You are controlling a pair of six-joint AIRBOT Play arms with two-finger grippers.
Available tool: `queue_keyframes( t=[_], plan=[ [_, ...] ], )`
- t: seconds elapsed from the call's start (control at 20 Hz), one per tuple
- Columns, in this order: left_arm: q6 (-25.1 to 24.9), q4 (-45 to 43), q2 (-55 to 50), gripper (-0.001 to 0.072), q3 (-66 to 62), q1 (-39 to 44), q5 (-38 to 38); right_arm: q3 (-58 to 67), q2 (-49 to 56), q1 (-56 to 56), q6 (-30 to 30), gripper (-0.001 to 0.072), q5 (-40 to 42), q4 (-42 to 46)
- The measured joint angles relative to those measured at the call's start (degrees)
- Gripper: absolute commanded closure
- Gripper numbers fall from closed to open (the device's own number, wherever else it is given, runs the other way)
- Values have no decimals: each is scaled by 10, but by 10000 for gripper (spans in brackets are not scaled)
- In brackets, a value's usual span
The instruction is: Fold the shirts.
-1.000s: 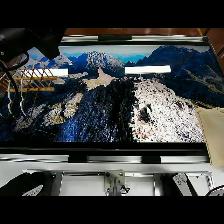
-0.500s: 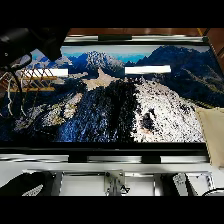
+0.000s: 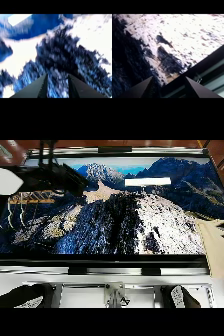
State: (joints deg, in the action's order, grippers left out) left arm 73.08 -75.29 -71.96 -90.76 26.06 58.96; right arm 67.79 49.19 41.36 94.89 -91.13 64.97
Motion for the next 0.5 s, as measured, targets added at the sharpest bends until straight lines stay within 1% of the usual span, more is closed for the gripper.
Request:
queue_keyframes(
  t=[0.05, 0.1, 0.15, 0.2, 0.25, 0.4, 0.5],
  plan=[
    [25, -14, -21, 383, 0, -6, 23, -21, 7, -57, 12, 180, 40, 3],
    [52, -28, -44, 375, 0, -12, 46, -35, 20, -112, 26, 94, 83, 13],
    [78, -42, -66, 226, 0, -19, 67, -45, 37, -172, 40, 88, 121, 27],
    [104, -57, -90, -2, 0, -25, 90, -49, 57, -226, 50, 78, 153, 41],
    [123, -67, -111, -4, 0, -30, 110, -49, 83, -280, 56, 43, 179, 59],
    [161, -90, -154, -3, 0, -36, 156, -15, 162, -399, 64, 43, 218, 112],
    [177, -108, -165, -2, -1, -39, 165, 20, 201, -441, 65, 44, 229, 129]
  ],
)
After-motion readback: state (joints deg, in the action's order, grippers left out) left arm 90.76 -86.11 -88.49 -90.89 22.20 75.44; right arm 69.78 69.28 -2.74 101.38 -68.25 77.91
